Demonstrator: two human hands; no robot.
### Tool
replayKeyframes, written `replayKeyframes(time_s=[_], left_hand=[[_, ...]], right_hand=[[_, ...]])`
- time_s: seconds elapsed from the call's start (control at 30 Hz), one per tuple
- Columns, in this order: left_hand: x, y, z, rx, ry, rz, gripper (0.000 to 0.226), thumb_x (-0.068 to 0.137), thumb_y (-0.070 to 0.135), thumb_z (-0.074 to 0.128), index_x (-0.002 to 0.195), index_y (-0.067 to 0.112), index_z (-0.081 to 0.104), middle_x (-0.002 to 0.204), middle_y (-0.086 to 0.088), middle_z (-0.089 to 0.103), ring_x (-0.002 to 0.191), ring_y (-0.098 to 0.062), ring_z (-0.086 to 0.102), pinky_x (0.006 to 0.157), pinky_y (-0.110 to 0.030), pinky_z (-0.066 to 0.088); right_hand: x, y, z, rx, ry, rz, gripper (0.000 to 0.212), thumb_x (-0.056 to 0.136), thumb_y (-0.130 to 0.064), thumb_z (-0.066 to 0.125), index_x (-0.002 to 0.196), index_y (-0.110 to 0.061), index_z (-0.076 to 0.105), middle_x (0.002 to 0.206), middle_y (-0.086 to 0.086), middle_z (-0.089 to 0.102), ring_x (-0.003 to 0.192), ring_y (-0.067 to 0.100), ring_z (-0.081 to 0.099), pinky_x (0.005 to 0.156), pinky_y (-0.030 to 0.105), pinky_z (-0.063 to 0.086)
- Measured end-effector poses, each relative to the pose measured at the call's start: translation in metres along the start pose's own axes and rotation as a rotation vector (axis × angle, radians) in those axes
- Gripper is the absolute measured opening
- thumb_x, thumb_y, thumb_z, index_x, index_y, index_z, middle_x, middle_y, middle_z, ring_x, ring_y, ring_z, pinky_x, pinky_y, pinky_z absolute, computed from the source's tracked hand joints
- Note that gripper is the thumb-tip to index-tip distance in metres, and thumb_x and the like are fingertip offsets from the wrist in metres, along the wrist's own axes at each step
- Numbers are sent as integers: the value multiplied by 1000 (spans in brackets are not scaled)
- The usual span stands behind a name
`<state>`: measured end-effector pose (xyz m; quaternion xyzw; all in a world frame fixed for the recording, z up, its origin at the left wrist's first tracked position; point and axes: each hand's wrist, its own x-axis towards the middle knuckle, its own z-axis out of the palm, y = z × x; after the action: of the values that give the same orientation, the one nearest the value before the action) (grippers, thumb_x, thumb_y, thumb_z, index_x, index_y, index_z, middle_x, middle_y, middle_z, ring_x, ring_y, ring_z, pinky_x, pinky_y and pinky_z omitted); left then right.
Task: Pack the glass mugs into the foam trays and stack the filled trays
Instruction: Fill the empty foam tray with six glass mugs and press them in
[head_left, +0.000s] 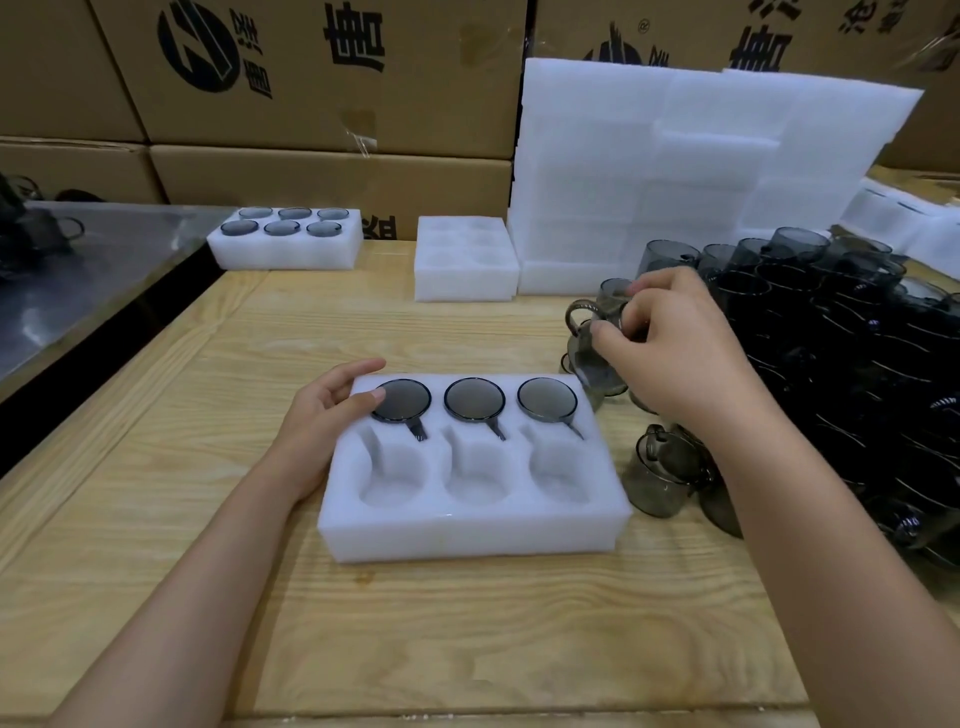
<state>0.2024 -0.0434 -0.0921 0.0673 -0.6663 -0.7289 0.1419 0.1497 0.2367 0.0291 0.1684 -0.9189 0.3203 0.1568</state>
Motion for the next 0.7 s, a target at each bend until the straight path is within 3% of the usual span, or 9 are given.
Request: replayKeyframes(time_s=[0.07, 0.17, 0.37, 0.53, 0.7], left_hand=[[-1, 0, 0, -3, 1, 3, 34, 89, 8, 61, 120, 20, 64, 92, 6, 73, 87, -18, 70, 69, -27, 57], [-1, 1, 0, -4, 1, 1, 33, 89, 8, 61, 120, 20, 64, 92, 6, 73, 86, -18, 70, 68, -26, 57], [-2, 1, 2, -18, 23, -5, 33, 89, 7, 60, 120, 19, 64, 95, 9, 72, 86, -16, 69, 67, -25, 56], [-2, 2, 3, -19, 24, -9, 33, 89, 7, 60, 120, 19, 64, 94, 7, 72, 85, -17, 69, 68, -26, 56], [-2, 1, 2, -17, 23, -10, 32, 89, 8, 61, 118, 21, 65, 95, 4, 72, 86, -18, 69, 69, -28, 56]], right_hand=[[-9, -3, -2, 39, -28, -4, 41, 85, -23, 61, 57, 3, 45, 88, 15, 64, 80, 24, 53, 59, 30, 31], [-25, -7, 2, 36, -74, 48, 43, 83, -34, 61, 54, -8, 44, 56, 4, 56, 60, 18, 48, 50, 27, 34], [-39, -8, 31, -126, -168, 102, 22, 82, -39, 53, 91, -19, 47, 81, 2, 58, 83, 29, 53, 74, 38, 49], [-30, -11, 39, -206, -214, 3, 19, 83, -35, 50, 82, -17, 53, 81, 6, 58, 82, 31, 54, 62, 30, 41], [-26, -8, 43, -257, -318, -113, 21, 84, -36, 50, 74, -17, 52, 77, 4, 57, 79, 28, 55, 60, 30, 42]])
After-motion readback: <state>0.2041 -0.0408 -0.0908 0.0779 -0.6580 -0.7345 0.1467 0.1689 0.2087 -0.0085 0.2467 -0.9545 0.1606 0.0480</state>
